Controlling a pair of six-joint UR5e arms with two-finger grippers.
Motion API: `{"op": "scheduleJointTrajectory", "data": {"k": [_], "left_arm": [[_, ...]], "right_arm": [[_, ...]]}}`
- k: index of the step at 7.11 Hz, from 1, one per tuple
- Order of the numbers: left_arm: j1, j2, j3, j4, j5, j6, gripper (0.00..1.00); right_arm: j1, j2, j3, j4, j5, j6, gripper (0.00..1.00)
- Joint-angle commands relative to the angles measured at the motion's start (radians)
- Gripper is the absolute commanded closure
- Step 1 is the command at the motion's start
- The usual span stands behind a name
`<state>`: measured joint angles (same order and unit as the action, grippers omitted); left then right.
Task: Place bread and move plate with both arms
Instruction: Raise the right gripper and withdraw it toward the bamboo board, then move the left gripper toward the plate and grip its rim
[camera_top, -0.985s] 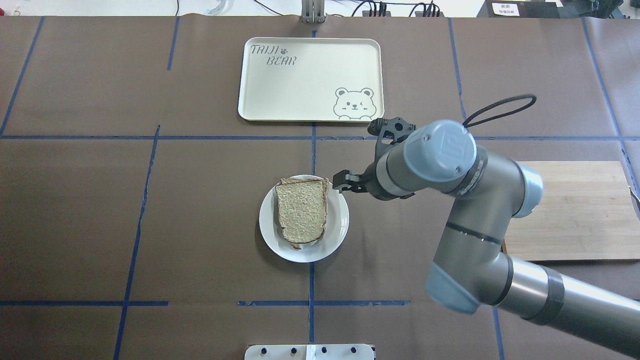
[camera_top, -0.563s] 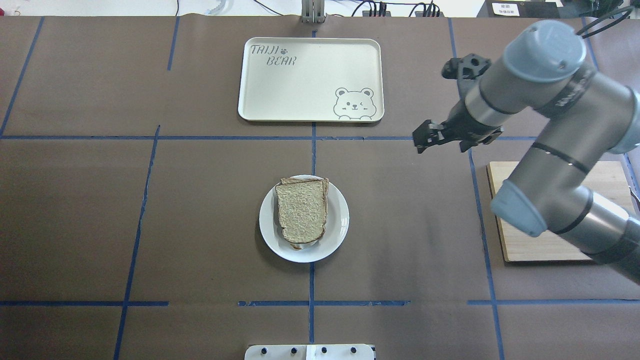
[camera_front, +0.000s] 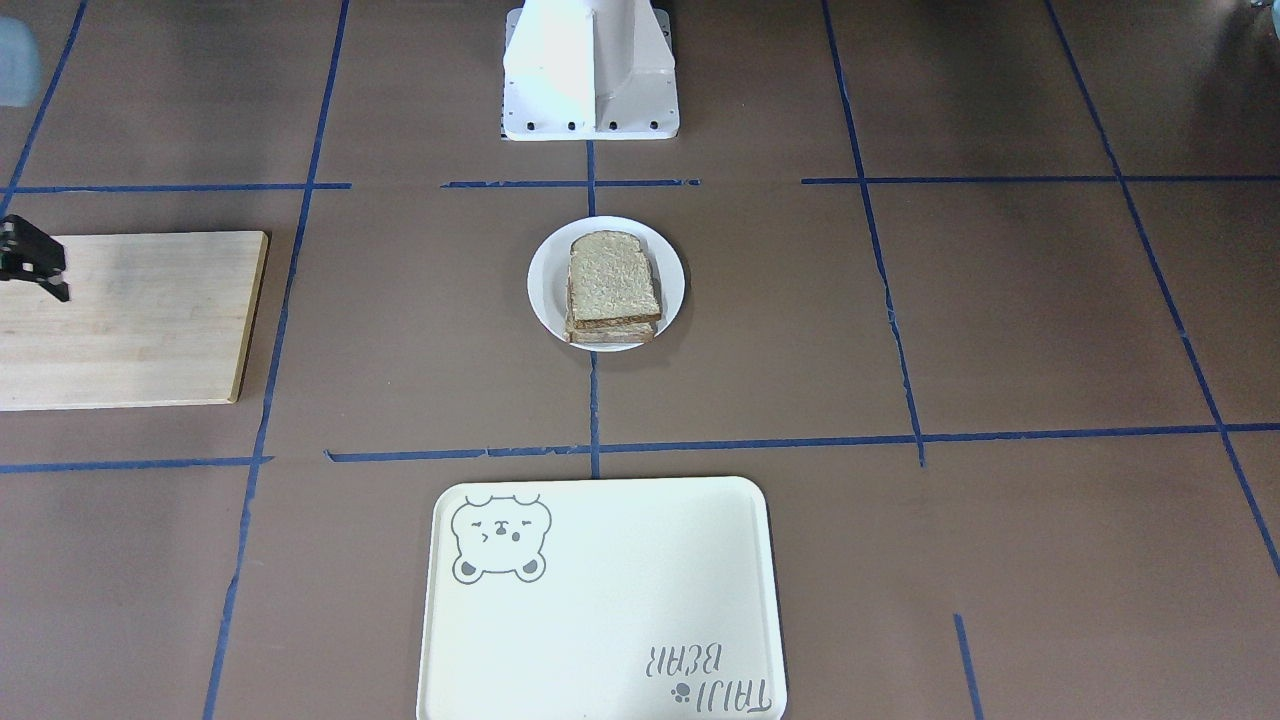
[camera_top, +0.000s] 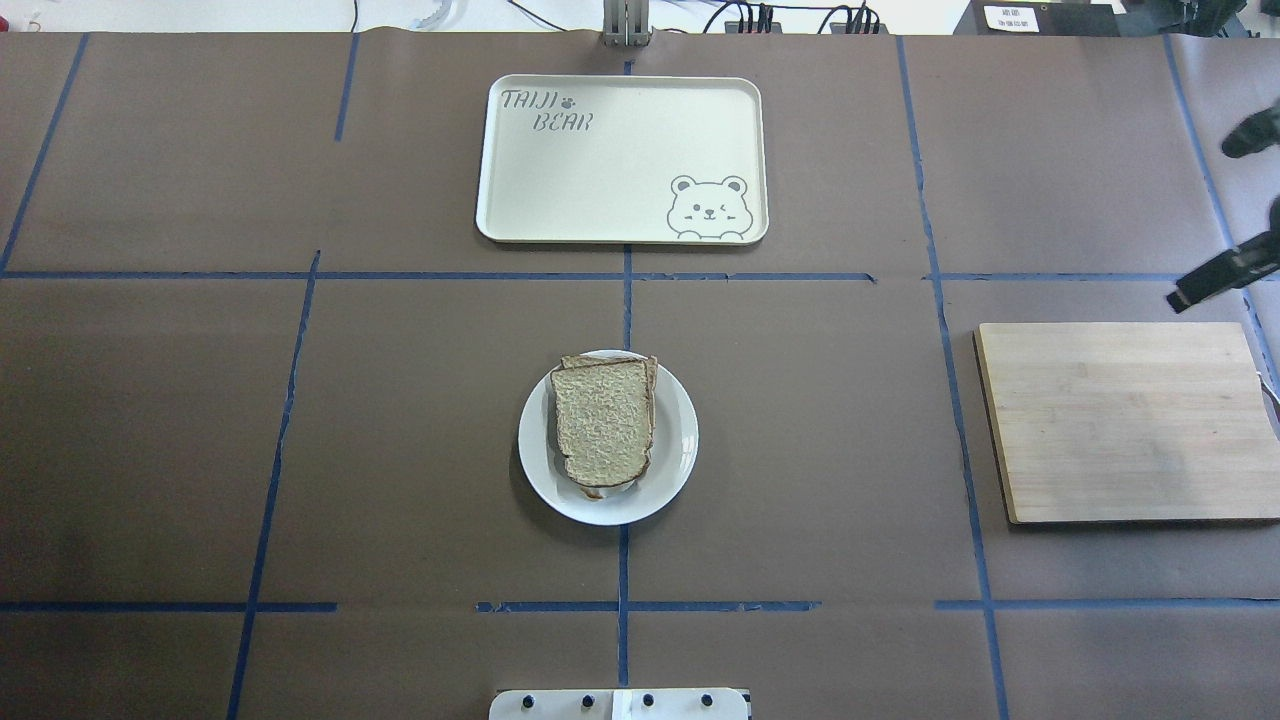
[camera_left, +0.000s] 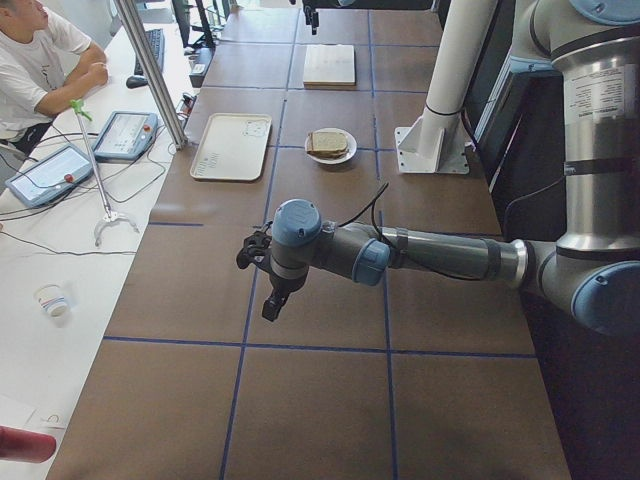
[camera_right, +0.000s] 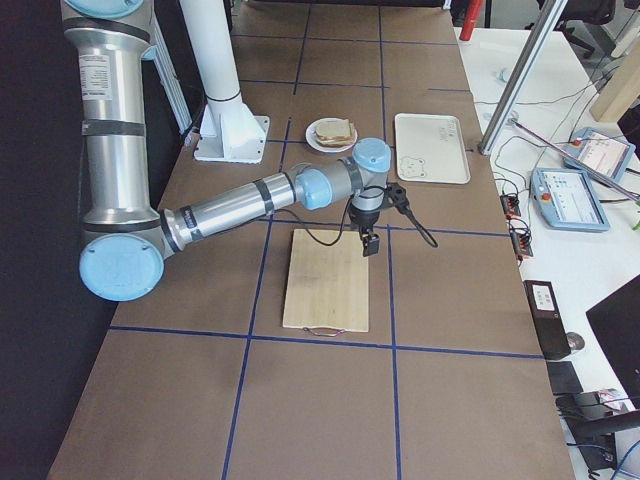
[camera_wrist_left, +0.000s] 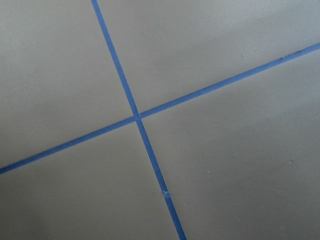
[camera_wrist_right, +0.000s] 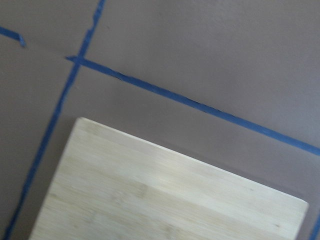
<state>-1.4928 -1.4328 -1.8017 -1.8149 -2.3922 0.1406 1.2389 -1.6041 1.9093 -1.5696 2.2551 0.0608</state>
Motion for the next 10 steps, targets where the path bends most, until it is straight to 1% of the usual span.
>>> {"op": "scheduleJointTrajectory", "data": {"k": [1, 2, 3, 4, 5, 6, 7, 8, 9, 10], "left_arm": [[0.078, -0.004, -0.013, -0.055, -0.198, -0.185, 0.0], [0.121, -0.012, -0.019, -0.174, -0.212, -0.41, 0.0], [0.211, -0.015, -0.015, -0.339, -0.203, -0.681, 0.0], [0.295, -0.068, 0.002, -0.488, -0.185, -0.978, 0.0], [0.383, -0.11, -0.002, -0.6, -0.082, -1.238, 0.0], [0.514, -0.136, 0.001, -0.709, 0.055, -1.411, 0.0], [0.634, -0.19, 0.002, -0.754, 0.19, -1.564, 0.0], [0.736, -0.24, 0.002, -0.762, 0.325, -1.669, 0.0], [0.843, -0.271, 0.008, -0.802, 0.461, -1.755, 0.0], [0.92, -0.303, 0.039, -0.86, 0.558, -1.83, 0.0]], "right_arm": [[0.185, -0.181, 0.0, 0.002, 0.015, -0.275, 0.0], [0.241, -0.238, 0.0, 0.002, 0.044, -0.297, 0.0], [0.255, -0.253, 0.0, 0.002, 0.06, -0.286, 0.0], [0.255, -0.254, -0.003, 0.002, 0.058, -0.271, 0.0], [0.255, -0.254, -0.001, 0.002, 0.058, -0.254, 0.0], [0.255, -0.254, 0.002, 0.003, 0.058, -0.243, 0.0], [0.255, -0.254, 0.004, 0.003, 0.058, -0.242, 0.0], [0.255, -0.254, 0.004, 0.003, 0.058, -0.242, 0.0], [0.255, -0.252, 0.005, 0.003, 0.058, -0.242, 0.0], [0.255, -0.252, 0.005, 0.003, 0.058, -0.242, 0.0]]}}
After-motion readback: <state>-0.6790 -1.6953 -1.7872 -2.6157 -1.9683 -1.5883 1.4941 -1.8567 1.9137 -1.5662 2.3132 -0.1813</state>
